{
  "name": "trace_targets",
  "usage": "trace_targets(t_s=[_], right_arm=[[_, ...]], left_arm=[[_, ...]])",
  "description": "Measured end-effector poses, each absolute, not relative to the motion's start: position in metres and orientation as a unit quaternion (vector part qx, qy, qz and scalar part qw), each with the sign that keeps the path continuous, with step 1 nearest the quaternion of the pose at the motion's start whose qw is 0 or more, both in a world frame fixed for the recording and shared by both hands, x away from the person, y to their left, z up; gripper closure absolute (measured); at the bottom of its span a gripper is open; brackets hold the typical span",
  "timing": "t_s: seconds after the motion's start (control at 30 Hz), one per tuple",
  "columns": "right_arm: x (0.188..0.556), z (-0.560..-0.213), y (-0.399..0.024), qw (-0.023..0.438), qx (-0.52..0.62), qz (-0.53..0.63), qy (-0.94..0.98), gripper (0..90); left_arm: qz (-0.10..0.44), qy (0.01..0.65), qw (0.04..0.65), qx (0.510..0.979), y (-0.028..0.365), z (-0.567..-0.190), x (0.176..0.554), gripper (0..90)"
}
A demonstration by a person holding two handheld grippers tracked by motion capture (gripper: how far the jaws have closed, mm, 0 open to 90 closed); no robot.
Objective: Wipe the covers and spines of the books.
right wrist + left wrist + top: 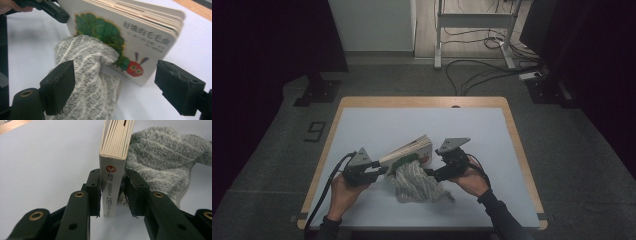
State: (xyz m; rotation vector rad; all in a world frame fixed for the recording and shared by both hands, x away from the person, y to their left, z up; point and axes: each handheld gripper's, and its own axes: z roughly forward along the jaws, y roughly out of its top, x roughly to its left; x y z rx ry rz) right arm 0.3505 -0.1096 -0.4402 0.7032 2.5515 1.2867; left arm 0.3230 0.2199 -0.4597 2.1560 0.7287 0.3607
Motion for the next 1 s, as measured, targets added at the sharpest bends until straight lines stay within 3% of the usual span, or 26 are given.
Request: trace_targets(t_s=[0.33,0.6,0.8,1.0], right_arm=[[0.378,-0.454,-0.122,0.112,0.276,0.426,0.854,14.0],[0.403,-0.461,-0.105,0.1,0.268,0.437,0.853,13.9],[0.414,-0.466,-0.091,0.097,0.252,0.437,0.858,13.9],[0.419,-0.467,-0.086,0.084,0.231,0.455,0.856,16.6]], left_arm=[[0.142,0.288,0.403,0.857,0.219,-0.461,0.323,64.5],[0.145,0.288,0.402,0.857,0.22,-0.46,0.322,63.4],[0.145,0.292,0.396,0.858,0.223,-0.462,0.32,52.3],[0.108,0.296,0.412,0.855,0.23,-0.465,0.317,41.1]])
